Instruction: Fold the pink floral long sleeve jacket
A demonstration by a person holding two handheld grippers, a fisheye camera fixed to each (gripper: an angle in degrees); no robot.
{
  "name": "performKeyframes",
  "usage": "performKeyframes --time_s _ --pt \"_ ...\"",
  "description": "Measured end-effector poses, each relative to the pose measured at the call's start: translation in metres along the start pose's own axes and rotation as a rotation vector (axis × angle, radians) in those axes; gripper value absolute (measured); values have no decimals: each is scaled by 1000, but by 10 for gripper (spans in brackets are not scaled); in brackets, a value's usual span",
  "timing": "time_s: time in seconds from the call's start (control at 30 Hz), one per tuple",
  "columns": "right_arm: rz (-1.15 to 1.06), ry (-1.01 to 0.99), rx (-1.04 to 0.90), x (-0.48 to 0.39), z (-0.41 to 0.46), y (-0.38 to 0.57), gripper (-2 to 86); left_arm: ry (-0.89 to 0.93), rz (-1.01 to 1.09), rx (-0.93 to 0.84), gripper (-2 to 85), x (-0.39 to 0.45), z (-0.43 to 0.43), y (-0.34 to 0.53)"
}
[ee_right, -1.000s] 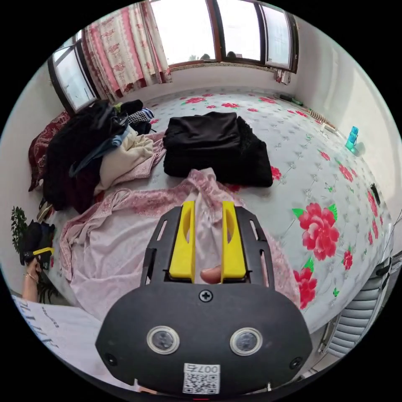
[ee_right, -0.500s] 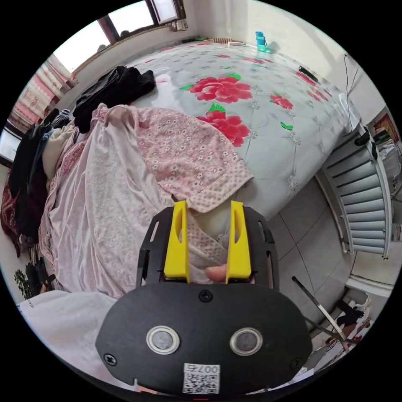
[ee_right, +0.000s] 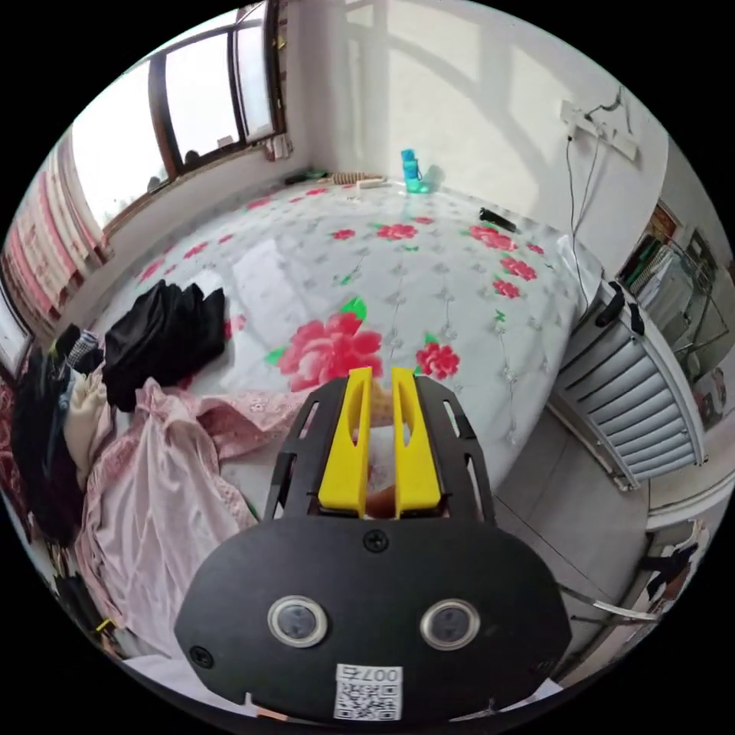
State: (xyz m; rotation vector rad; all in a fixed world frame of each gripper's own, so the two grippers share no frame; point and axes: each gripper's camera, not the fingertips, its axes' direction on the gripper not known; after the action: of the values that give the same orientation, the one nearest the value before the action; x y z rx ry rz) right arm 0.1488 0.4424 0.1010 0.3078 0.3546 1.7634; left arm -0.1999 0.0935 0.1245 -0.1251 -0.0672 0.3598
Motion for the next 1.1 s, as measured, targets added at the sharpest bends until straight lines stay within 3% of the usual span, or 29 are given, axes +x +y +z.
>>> performKeyframes --time_s 0.13,0.2,0.27,0.37,0.53,0.6,0.7,0.87,0.93,1.03,1.1 --pt "-117 -147 -74 -11 -6 8 91 6 -18 -2 0 -6 -12 -5" --pt "-239 -314 -218 -36 7 67 102 14 -26 1 0 -10 -17 -5" --pt "-305 -355 -336 -54 21 126 109 25 -31 1 0 -15 -23 -6" --pt "-453 -339 -538 -87 46 216 111 40 -26 0 0 -25 -34 -8" --pt "-792 -159 -489 -140 31 275 43 102 -28 15 -1 -50 -66 -9" --pt "-986 -2 -455 -151 31 276 23 131 -31 26 -2 -61 -81 -4" --pt "-906 258 -324 -116 32 217 19 189 -14 48 -2 -77 -109 11" --pt "-534 319 -270 -41 2 112 40 351 17 124 -2 -105 -160 45" --pt "-539 252 -158 -55 -30 111 51 446 -6 165 -1 -135 -181 45" --pt "-733 -86 -52 -130 -77 159 59 576 -31 210 -1 -177 -204 28" --pt "-973 -374 -71 -215 -100 232 66 658 -38 240 0 -202 -220 15"
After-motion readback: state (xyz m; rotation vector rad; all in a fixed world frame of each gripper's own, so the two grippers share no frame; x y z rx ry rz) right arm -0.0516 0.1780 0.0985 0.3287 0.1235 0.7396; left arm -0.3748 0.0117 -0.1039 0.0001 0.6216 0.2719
